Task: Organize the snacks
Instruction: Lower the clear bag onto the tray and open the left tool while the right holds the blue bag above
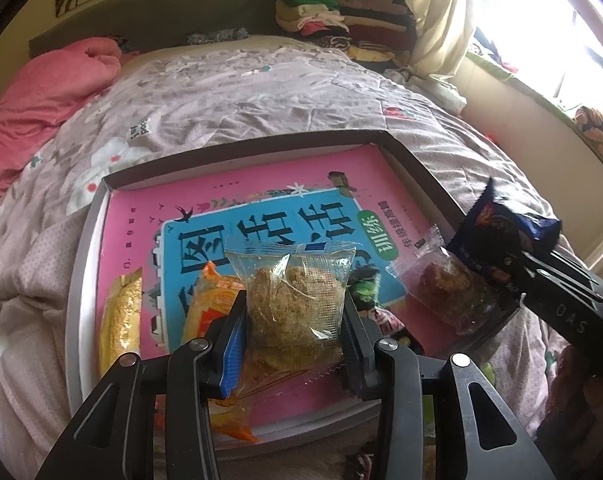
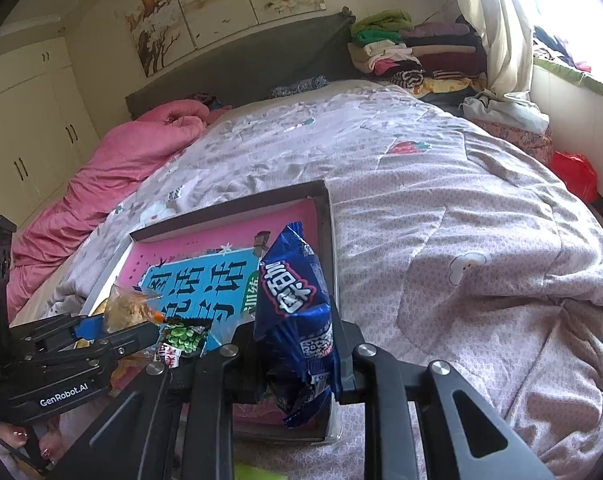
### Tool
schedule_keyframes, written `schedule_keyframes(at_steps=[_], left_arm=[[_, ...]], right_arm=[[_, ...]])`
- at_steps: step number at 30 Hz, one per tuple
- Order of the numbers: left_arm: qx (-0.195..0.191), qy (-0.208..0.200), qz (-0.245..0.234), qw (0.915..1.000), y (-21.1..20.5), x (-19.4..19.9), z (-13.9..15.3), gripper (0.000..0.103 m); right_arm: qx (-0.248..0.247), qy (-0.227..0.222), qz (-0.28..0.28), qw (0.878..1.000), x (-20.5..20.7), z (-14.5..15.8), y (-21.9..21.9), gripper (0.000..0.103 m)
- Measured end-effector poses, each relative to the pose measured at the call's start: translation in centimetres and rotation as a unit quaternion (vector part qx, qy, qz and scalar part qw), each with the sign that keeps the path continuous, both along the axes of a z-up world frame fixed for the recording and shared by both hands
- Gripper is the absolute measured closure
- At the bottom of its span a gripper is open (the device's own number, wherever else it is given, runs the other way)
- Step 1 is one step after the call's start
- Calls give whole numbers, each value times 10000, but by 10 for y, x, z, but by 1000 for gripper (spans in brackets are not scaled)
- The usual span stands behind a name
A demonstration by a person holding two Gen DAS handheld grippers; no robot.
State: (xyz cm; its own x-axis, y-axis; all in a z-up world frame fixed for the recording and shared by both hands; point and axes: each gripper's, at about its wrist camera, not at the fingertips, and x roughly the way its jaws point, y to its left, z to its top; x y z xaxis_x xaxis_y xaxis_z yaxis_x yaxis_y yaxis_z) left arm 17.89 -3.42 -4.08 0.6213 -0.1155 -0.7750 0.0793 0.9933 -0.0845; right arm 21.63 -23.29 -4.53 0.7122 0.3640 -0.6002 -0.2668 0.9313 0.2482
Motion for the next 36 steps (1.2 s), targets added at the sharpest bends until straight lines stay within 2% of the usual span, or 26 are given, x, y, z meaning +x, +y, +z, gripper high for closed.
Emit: schedule_keyframes(at_steps=[15, 25, 32, 36], left_arm=[[-175, 211, -18, 9996, -3, -5, -5, 60], [-77, 406, 127, 9991, 3, -4, -10, 60], [-62, 422, 128, 9990, 4, -5, -11, 60], [-75, 418, 116, 9990, 4, -6, -10, 60]], right_arm=[[-9, 146, 209, 9997, 0, -6, 9, 79], [30, 220, 260, 9994, -1, -8, 8, 79], [-232, 177, 258, 9992, -3, -7, 12, 79], [-213, 191, 258, 9993, -4, -7, 11, 79]])
